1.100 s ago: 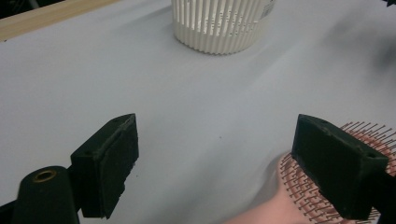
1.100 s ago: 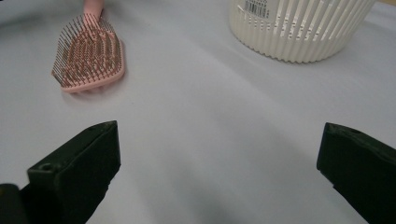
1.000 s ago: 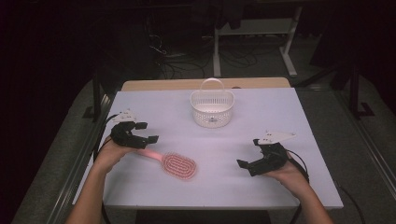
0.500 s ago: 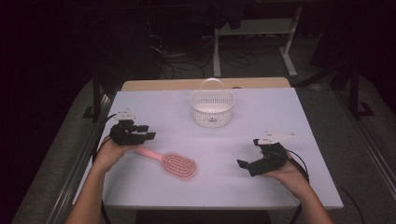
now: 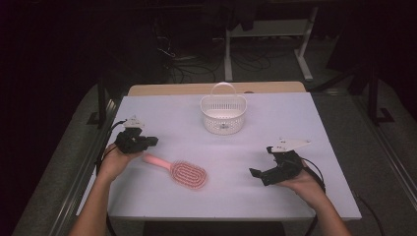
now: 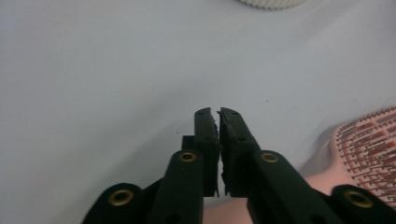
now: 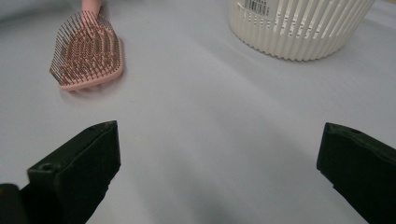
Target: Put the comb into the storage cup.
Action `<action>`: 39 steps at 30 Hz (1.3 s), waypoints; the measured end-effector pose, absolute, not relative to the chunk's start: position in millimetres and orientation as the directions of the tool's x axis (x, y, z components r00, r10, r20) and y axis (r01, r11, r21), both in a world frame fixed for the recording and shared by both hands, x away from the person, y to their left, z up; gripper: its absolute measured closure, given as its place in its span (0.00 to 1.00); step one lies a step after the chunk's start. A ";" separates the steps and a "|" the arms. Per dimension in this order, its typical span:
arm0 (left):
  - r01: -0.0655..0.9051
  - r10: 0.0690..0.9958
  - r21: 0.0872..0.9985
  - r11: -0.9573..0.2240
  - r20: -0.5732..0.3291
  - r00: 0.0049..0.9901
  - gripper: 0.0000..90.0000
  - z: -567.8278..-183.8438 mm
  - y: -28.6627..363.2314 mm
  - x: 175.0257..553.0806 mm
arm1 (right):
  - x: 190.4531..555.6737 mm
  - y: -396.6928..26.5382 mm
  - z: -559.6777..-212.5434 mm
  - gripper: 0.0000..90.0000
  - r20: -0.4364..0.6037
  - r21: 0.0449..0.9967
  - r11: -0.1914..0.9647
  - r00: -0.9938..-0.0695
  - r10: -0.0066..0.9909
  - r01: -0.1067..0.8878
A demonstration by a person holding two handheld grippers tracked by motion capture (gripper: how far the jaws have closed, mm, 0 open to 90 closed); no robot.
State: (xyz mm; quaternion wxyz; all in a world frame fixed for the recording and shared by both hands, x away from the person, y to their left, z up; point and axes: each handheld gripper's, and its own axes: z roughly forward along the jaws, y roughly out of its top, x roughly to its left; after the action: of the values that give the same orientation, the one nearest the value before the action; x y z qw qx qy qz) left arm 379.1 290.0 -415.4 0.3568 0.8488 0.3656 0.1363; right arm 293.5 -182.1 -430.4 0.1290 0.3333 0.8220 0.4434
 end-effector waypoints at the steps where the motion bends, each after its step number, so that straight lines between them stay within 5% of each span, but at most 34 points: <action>1: 0.526 0.718 0.703 -0.479 -0.031 0.695 1.00 -415.9 290.0 379.4 | 293.6 -182.1 -430.5 0.00 0.083 0.815 0.385 -0.745 0.662 0.433; 39: 0.607 0.733 0.575 -0.548 -0.019 0.680 1.00 -435.4 300.3 383.4 | 292.8 -181.3 -430.9 0.00 0.082 0.811 0.391 -0.745 0.662 0.436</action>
State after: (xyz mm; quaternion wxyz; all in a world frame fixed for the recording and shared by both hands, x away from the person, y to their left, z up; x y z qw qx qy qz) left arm 383.4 300.3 -435.4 0.2803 0.8725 0.3841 0.1123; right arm 292.8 -181.3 -430.9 0.1280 0.3330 0.8240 0.4401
